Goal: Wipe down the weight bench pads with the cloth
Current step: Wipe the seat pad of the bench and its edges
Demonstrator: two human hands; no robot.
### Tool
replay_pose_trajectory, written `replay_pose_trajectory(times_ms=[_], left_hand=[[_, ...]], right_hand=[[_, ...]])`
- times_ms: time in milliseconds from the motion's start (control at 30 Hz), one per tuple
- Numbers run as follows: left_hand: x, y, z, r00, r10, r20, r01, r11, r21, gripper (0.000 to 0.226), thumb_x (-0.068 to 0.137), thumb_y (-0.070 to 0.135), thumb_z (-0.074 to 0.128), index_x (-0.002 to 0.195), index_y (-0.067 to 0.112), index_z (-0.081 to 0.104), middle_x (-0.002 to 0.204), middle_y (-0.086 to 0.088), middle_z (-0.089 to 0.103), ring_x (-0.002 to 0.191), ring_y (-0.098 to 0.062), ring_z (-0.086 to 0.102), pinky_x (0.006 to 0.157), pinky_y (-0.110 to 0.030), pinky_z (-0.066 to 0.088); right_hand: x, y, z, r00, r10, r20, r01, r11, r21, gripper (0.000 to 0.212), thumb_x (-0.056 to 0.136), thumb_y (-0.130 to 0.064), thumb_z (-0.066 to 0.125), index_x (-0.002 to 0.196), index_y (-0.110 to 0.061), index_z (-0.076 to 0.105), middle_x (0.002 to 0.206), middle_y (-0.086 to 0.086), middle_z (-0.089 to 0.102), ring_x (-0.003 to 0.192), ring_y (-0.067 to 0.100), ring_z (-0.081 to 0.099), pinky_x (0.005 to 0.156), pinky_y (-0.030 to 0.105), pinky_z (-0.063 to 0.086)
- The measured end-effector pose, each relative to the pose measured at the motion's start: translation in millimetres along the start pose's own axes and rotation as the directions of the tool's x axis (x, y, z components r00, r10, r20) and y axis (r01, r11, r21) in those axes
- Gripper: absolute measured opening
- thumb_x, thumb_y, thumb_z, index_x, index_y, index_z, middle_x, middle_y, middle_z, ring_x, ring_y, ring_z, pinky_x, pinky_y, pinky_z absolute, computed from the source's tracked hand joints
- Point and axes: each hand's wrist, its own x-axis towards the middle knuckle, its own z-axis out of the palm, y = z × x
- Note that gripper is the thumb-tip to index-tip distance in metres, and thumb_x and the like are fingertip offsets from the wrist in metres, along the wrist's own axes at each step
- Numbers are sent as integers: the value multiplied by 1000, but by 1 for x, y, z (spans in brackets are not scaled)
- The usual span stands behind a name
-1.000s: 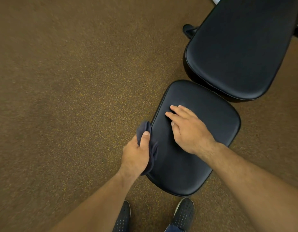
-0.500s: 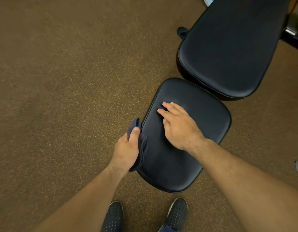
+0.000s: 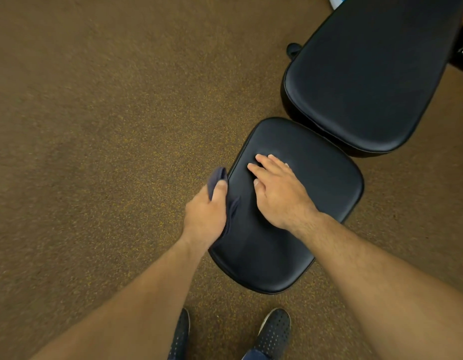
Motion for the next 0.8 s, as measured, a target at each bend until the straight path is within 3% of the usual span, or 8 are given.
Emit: replay_pose_trajectory(times_ms=[100, 200, 300, 367, 467, 567, 700, 800], left_hand=[[-38, -20, 0, 989, -31, -144, 21, 997, -74, 46, 98, 50, 40, 132, 23, 58, 117, -2, 65, 111, -25, 58, 100, -37, 43], [-62, -31, 13, 949, -181, -259, 128, 970, -206, 49, 98, 51, 40, 137, 23, 51, 121, -5, 62, 114, -29, 57, 102, -39, 42], [-76, -28, 28, 893, -347, -287, 237, 904, -355, 50, 98, 52, 39, 137, 24, 49, 119, -4, 61, 114, -30, 56, 102, -41, 43], [-63, -23, 24, 869, -374, -324, 283, 912, -296, 50, 98, 53, 38, 129, 18, 56, 115, -8, 63, 111, -34, 57, 99, -40, 43], [-30, -4, 10, 941, -175, -289, 199, 979, 55, 52, 97, 53, 35, 122, 16, 62, 113, -17, 67, 106, -39, 59, 92, -39, 44], [-16, 10, 11, 973, 57, -225, 22, 943, 332, 51, 97, 54, 31, 126, 21, 57, 120, -11, 64, 108, -36, 58, 90, -40, 43], [-40, -13, 25, 945, 210, -249, -115, 930, 350, 55, 94, 57, 28, 142, 32, 41, 138, -2, 50, 122, -25, 50, 98, -41, 42], [-63, -34, 34, 922, 237, -305, -144, 944, 297, 62, 96, 55, 28, 150, 24, 31, 151, -6, 35, 134, -26, 37, 108, -40, 35]], right_hand=[[-2, 1, -2, 1000, -9, 20, 9, 1000, 10, 47, 106, -23, 26, 153, -22, 26, 163, -5, 13, 149, 14, 0, 120, 33, -1], [0, 2, -3, 999, -21, 29, 21, 1000, 0, 48, 106, -23, 25, 153, -22, 26, 163, -4, 12, 150, 15, 0, 121, 35, 0], [2, 4, -3, 998, -42, 38, 43, 999, -28, 48, 106, -24, 24, 154, -21, 24, 163, -3, 10, 150, 17, 0, 121, 37, 1], [2, 6, -2, 997, -50, 51, 52, 998, -41, 48, 106, -25, 24, 154, -21, 23, 163, -2, 9, 150, 17, -1, 121, 37, 1], [3, 9, -2, 996, -66, 68, 70, 996, -53, 48, 106, -25, 23, 154, -21, 22, 164, -3, 8, 150, 16, -2, 120, 37, 1], [3, 10, -2, 995, -84, 60, 88, 994, -68, 49, 106, -27, 23, 155, -20, 20, 164, -2, 7, 150, 16, -2, 119, 37, 0], [2, 14, -3, 993, -102, 59, 106, 993, -58, 49, 106, -27, 24, 154, -21, 21, 164, -3, 9, 150, 16, 0, 119, 37, 1], [0, 15, -5, 992, -108, 72, 110, 994, -22, 49, 106, -26, 24, 154, -20, 22, 164, -4, 9, 150, 14, -1, 119, 34, -1]])
